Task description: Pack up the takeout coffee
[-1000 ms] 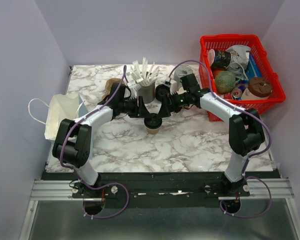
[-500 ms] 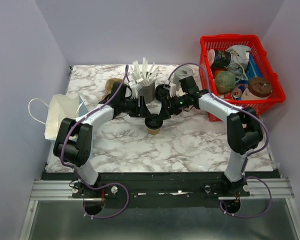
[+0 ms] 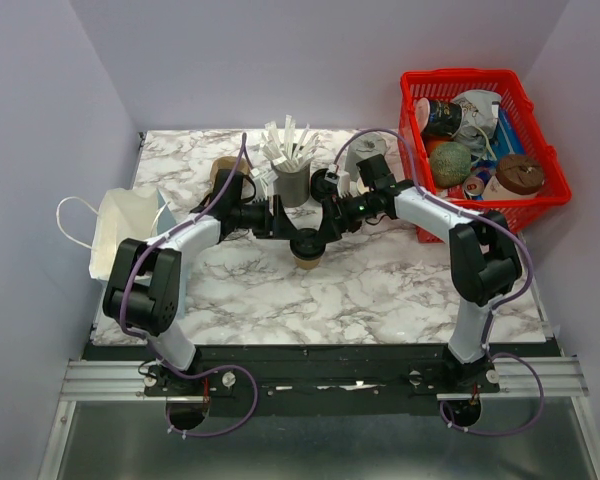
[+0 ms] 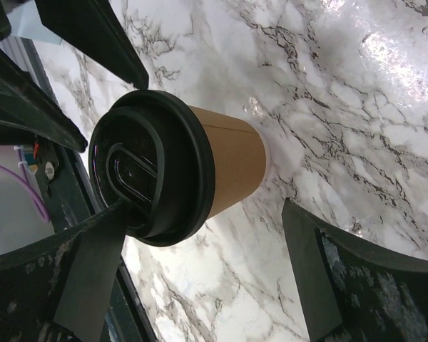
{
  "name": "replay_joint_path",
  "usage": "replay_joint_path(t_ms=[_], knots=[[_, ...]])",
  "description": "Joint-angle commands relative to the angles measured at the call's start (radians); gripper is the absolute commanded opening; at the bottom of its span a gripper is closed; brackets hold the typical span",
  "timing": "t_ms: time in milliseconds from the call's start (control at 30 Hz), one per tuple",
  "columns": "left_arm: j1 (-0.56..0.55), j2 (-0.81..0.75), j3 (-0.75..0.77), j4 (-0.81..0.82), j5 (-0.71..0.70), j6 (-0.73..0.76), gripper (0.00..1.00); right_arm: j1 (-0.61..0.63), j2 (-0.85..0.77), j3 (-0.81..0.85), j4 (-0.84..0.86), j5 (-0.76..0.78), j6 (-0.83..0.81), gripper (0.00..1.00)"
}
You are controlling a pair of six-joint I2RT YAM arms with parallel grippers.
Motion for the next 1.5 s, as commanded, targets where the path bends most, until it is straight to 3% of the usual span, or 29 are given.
replay_joint_path(t_ms=[0,600,900,1133,1467], knots=[[0.001,-0.019,-0.037,0.038,0.055,-0.005,0.6,0.008,0.028,-0.008,-0.021,-0.03,-0.021,0.96],[0.001,0.145,-0.086,0.119,-0.029,-0.094,0.44,0.006,0.114,0.026,-0.033,-0.079,-0.002,0.92],[-0.001,0.211,-0.071,0.075,-0.101,-0.111,0.4,-0.01,0.154,0.026,-0.048,-0.104,0.007,0.85],[-0.001,0.269,-0.025,-0.063,-0.181,-0.083,0.38,-0.024,0.178,0.008,-0.024,-0.157,0.09,0.83],[-0.002,0.289,-0.022,-0.065,-0.192,-0.063,0.37,-0.032,0.189,-0.024,0.001,-0.188,0.122,0.8]])
